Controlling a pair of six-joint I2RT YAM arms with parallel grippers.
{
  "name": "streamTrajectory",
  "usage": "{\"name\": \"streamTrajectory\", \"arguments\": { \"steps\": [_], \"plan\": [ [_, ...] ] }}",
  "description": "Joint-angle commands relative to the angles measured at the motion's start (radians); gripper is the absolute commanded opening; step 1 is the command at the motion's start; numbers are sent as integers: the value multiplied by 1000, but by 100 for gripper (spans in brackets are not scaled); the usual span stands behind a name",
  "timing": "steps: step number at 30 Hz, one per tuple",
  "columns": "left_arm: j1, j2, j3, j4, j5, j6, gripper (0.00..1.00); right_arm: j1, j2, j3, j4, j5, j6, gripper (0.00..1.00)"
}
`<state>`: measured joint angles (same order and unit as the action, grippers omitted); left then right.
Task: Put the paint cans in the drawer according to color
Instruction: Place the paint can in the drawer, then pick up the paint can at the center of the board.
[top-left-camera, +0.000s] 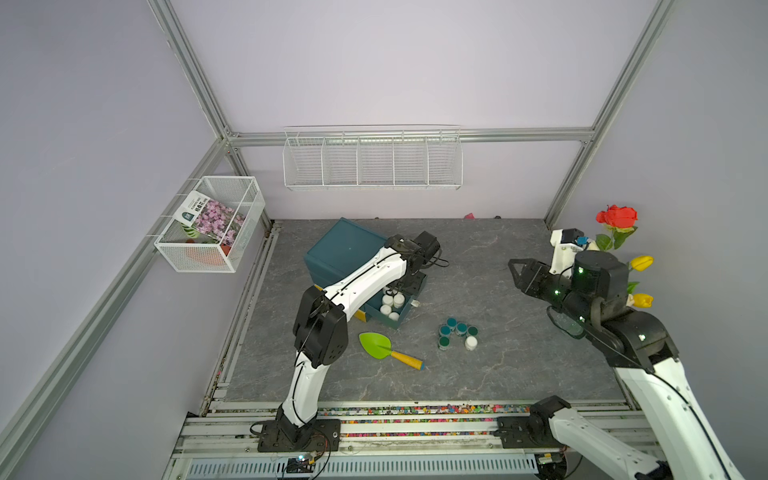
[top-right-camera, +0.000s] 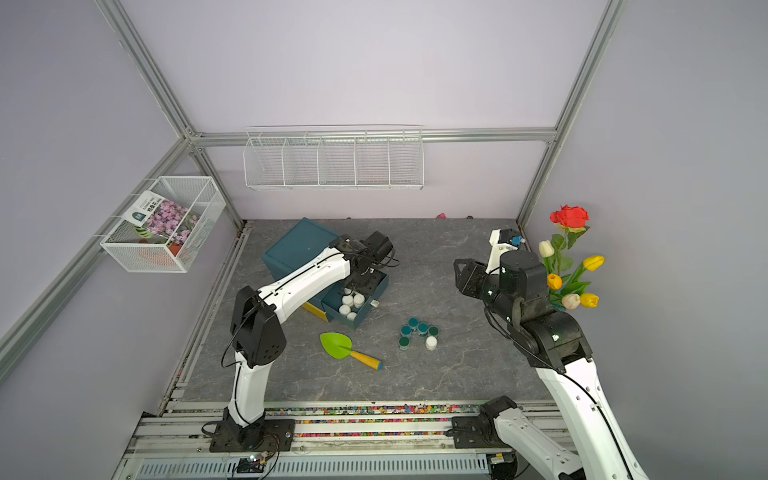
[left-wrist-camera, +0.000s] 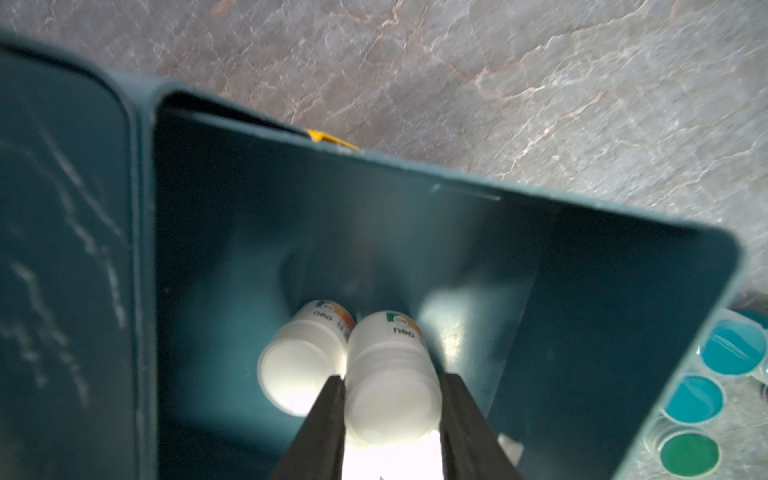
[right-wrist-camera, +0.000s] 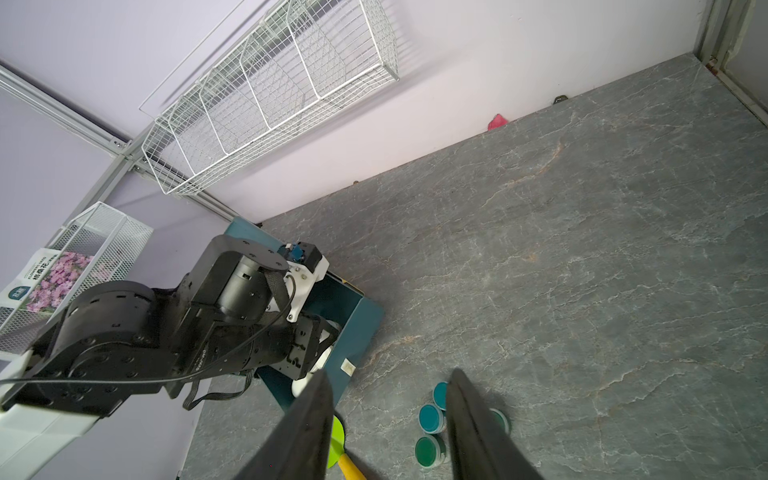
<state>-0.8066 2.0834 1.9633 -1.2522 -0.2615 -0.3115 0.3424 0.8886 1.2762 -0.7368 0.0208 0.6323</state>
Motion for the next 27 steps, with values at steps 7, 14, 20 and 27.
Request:
{"name": "streamTrajectory", "arguments": {
  "steps": [7, 14, 20, 27],
  "plan": [
    [-2, -45, 34, -33, 7, -23, 51, -4, 10, -18, 37, -19, 12, 47],
    [-67, -69, 158, -49, -47, -28, 63, -3, 7, -11, 31, -11, 6, 47],
    [-191, -112, 118, 36, 200, 41, 55, -3, -12, 18, -3, 37, -15, 47],
    [-341, -75, -71, 217, 393, -19, 56, -4, -35, 33, -31, 65, -10, 48]
  ]
}}
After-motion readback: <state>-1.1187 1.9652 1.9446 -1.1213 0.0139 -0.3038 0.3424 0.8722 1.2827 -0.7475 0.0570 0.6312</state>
